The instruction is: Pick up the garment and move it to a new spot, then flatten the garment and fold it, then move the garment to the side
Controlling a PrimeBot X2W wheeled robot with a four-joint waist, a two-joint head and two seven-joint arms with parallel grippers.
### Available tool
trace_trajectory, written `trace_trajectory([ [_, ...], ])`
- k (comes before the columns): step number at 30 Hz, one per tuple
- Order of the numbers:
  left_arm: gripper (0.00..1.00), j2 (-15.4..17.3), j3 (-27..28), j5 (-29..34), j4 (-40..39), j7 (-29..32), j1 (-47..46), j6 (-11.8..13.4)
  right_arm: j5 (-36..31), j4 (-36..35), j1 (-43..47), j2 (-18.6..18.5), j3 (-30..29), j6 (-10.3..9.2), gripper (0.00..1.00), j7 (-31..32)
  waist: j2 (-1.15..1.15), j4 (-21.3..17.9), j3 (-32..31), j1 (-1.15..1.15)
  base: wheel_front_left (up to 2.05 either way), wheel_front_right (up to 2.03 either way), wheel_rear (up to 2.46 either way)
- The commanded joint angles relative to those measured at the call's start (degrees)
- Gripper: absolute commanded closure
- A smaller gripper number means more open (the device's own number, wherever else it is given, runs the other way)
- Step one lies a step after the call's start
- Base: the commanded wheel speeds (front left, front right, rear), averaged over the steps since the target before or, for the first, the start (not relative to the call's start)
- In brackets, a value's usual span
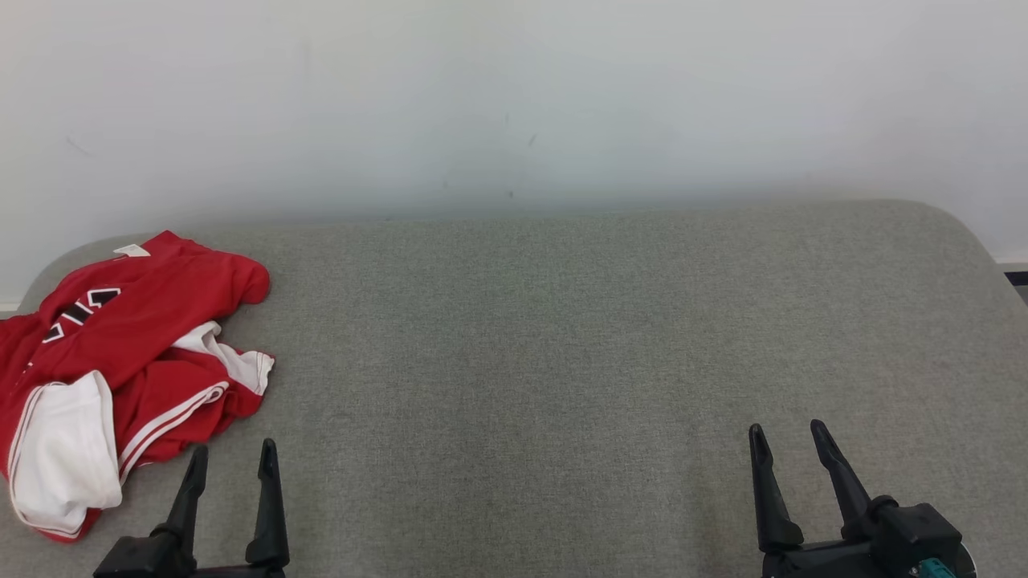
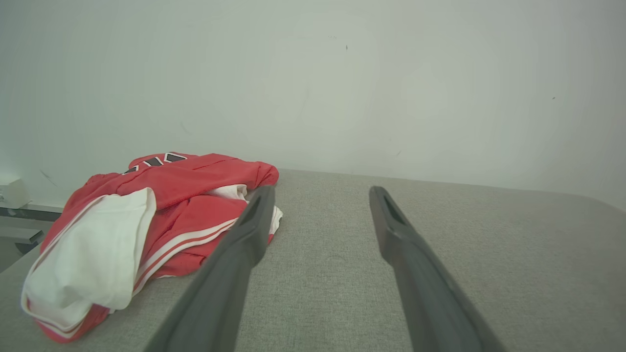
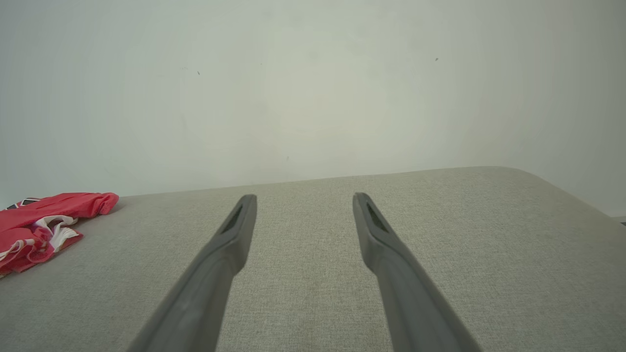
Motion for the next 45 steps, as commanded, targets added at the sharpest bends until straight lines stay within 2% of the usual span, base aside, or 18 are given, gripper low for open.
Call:
trace_trajectory([
  [1, 0.0, -0.1, -0.1, -0.5, -0.2, -0.1, 0.2, 0.3, 0.2, 0.1, 0.4, -0.1, 0.0, 0.18, 0.0, -0.1, 0.0, 0.1, 0.0, 0.0, 0.0, 0.0, 0.0],
  [9, 0.0, 0.1, -0.4, -0.9, -0.6, 0.3, 0.7, 0.7, 0.2, 0.1, 0.6, -0.1, 0.0, 0.18, 0.0, -0.1, 0.0, 0.5, 0.0, 0.0, 0.0, 0.0, 0.0],
  [15, 0.0, 0.4, -0.6, -0.8, -0.7, 0.9, 0.5, 1.0, 0.4, 0.0, 0.9, -0.1, 0.0, 0.18, 0.0, 0.0, 0.0, 2.6, 0.1, 0.0, 0.0, 0.0, 0.0],
  [35, 0.0, 3.6, 1.1, -1.0, -0.7, 1.7, 0.7, 2.8, 1.5, 1.1, 1.0, -0.1, 0.8, 0.19, 0.0, -0.2, 0.0, 19.6, 0.4, 0.0, 0.0, 0.0, 0.0],
  [45, 0.0, 4.2, 1.9, -1.2, -1.7, 1.6, 1.9, 4.1, 1.7, 1.7, 0.6, -0.1, 1.8, 0.19, 0.0, -0.3, 0.0, 25.9, 0.5, 0.0, 0.0, 0.0, 0.0],
])
